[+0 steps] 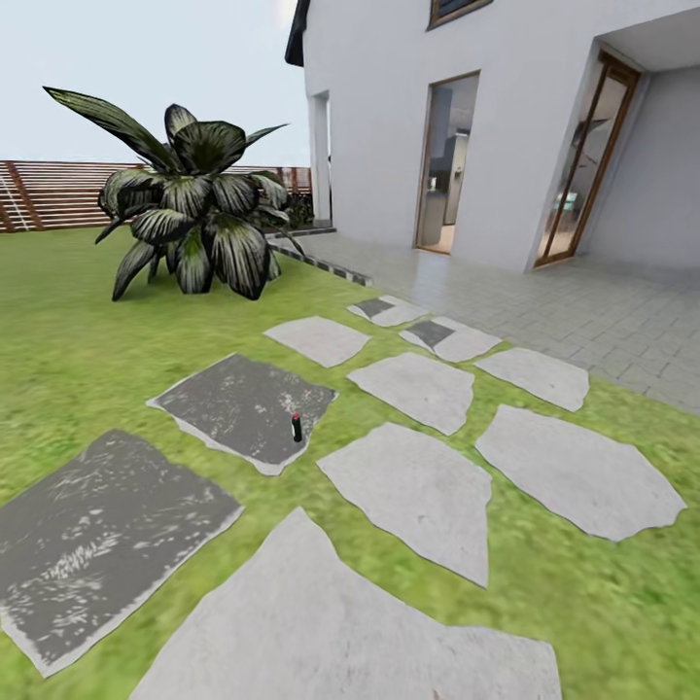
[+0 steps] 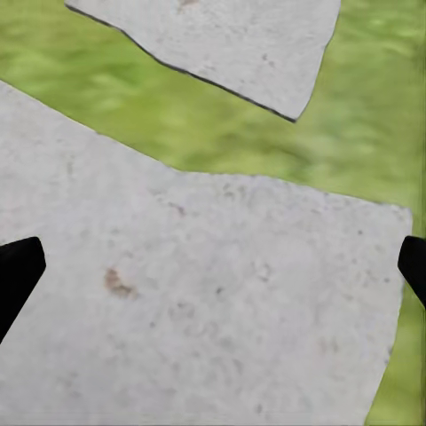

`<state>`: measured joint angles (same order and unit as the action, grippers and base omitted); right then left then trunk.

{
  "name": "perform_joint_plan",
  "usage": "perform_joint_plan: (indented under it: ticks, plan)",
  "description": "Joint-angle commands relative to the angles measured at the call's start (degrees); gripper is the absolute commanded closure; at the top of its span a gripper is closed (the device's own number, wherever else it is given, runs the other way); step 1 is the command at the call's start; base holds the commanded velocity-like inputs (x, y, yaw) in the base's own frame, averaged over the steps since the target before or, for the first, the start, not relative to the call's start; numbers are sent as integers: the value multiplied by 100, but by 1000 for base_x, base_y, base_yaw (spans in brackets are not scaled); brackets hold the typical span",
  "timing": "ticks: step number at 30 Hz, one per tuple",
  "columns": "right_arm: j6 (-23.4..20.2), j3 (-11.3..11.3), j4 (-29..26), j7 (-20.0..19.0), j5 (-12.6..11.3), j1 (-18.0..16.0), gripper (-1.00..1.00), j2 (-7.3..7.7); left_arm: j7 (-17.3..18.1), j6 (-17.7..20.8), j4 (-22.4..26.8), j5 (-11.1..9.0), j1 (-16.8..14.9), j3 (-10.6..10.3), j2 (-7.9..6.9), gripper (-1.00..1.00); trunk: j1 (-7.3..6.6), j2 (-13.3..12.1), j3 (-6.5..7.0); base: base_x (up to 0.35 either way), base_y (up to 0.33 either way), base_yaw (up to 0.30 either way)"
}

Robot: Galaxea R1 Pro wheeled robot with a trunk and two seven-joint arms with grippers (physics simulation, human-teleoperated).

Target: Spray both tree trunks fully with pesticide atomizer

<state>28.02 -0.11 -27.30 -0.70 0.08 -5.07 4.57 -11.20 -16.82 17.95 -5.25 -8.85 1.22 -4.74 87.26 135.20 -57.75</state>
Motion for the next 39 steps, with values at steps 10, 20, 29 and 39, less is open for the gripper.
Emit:
perform_joint_plan:
  ticks: [10,20,29,39]
  plan:
    - [18,-6,8,0,9,-3,-100,0,4,-23,-2,-55,-2,-7,-1,-100,2,1,-5,295,-144,0]
    - [19,-5,4,0,4,-3,-100,0,4,-23,-2,-57,-2,-7,-1,-100,2,1,-5,295,-145,0]
    - [19,-12,5,-1,7,-3,-100,0,4,-23,-2,-56,-2,-6,-6,-100,2,1,-5,295,-145,0]
    - [19,18,-16,-1,0,-3,-100,-15,4,-23,-2,-64,-2,-3,-9,-100,2,1,-5,299,-150,0]
